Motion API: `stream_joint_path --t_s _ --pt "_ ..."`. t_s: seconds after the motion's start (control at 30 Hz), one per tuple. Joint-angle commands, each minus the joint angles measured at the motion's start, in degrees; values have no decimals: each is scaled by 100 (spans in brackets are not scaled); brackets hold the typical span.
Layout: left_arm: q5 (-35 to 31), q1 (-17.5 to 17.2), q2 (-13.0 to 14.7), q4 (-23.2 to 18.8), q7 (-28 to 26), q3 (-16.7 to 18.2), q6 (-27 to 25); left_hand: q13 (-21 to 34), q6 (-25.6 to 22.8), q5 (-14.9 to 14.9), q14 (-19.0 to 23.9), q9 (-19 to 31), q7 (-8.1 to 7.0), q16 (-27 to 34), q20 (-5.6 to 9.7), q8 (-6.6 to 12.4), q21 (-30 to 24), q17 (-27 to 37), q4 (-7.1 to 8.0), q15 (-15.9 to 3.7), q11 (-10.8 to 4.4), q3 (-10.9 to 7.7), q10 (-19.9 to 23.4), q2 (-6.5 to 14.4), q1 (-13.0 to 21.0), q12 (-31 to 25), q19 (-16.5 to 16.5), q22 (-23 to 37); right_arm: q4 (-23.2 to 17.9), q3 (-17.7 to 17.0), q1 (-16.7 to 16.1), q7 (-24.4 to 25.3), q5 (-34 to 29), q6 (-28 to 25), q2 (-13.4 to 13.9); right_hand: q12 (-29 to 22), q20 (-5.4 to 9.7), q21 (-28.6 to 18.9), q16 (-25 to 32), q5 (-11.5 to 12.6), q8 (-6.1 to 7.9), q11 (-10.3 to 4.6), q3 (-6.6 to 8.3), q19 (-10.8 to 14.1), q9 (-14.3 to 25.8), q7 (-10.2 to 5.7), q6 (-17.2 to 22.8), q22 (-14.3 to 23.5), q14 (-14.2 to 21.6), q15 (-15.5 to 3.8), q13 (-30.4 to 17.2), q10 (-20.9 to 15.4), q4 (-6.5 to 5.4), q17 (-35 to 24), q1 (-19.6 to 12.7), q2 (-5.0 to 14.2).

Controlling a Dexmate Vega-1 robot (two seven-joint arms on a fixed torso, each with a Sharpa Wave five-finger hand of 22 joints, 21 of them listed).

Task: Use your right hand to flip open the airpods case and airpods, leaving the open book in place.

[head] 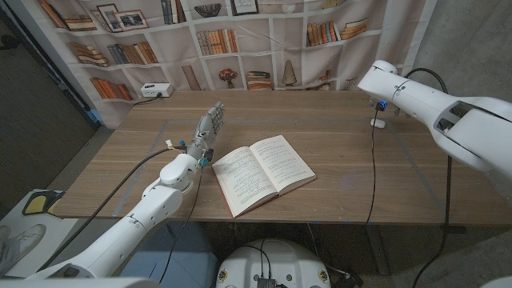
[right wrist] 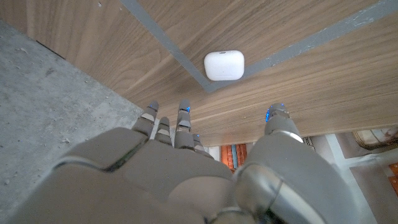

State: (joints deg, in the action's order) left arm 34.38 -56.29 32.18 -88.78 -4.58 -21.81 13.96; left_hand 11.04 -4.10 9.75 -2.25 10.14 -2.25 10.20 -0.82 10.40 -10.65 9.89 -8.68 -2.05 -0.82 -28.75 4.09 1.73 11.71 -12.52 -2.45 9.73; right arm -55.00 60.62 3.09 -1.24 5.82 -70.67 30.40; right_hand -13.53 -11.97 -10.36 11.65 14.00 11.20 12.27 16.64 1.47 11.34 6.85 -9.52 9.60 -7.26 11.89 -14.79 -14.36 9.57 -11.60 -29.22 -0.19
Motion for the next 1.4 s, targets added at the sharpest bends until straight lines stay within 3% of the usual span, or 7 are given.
stream_joint_path --t_s 0.03,0.23,0.47,0.67,0.77,0.93,1.4 --pt "-18 -12 0 -29 -39 -32 -57 22 -19 18 -4 0 18 13 -15 24 -29 4 -17 13 2 8 6 4 79 5 6 21 914 69 225 -294 -203 426 -397 31 -23 6 -9 47 17 0 71 -65 20 69 -713 19 -52 16 -22 63 23 -18 -165 30" --pt "-16 -25 -2 -43 -61 -30 -68 22 -24 17 0 0 19 15 -18 25 -29 4 -17 15 -3 13 10 -1 82 5 7 21 1298 -17 273 -315 -257 620 -554 37 -21 -3 4 12 35 9 47 -98 22 -43 -709 22 -54 47 -36 76 -4 -20 -170 -45" --pt "-38 -7 -7 -46 -73 -62 -116 22 -29 16 1 0 18 16 -20 26 -30 6 -12 17 -3 29 21 -19 71 1 6 22 1848 -213 333 -326 -236 951 -755 34 -23 -9 12 -9 23 11 31 -107 23 3 -750 23 -50 45 -43 68 -24 -22 -151 -72" --pt "-53 -10 40 -121 -89 -66 -190 22 -30 16 2 0 19 17 -20 24 -31 6 -8 13 8 36 21 -25 68 2 6 23 2467 -242 458 -352 -298 1227 -1023 26 -24 -11 21 -25 18 11 24 -117 24 36 -774 23 -37 38 -50 49 -37 -23 -144 -84" --pt "-45 -20 55 -146 -95 -52 -196 22 -29 17 3 0 19 17 -19 24 -31 6 -7 11 5 39 24 -27 67 2 5 23 2756 -212 513 -388 -352 1377 -1156 10 -25 -18 39 -54 48 8 23 -135 25 -115 -721 26 -11 -2 -66 8 -55 -22 -147 -93" --pt "-51 -23 79 -183 -97 -53 -225 22 -30 18 2 0 20 17 -17 23 -32 6 -5 12 -2 43 25 -27 68 2 6 23 3130 -144 583 -502 -442 1659 -1318 4 -24 -20 37 -60 45 6 28 -139 25 -79 -733 26 -20 -8 -71 -8 -58 -22 -157 -88" --pt "-22 -74 100 -230 -63 -37 -191 23 -33 21 5 0 21 17 -16 22 -34 6 -1 19 -2 48 29 -22 75 3 1 24 3367 -48 552 -407 -541 1961 -1462 14 -26 -21 53 -107 3 4 29 -168 26 29 -870 26 -3 9 -91 13 -76 -21 -164 -91"
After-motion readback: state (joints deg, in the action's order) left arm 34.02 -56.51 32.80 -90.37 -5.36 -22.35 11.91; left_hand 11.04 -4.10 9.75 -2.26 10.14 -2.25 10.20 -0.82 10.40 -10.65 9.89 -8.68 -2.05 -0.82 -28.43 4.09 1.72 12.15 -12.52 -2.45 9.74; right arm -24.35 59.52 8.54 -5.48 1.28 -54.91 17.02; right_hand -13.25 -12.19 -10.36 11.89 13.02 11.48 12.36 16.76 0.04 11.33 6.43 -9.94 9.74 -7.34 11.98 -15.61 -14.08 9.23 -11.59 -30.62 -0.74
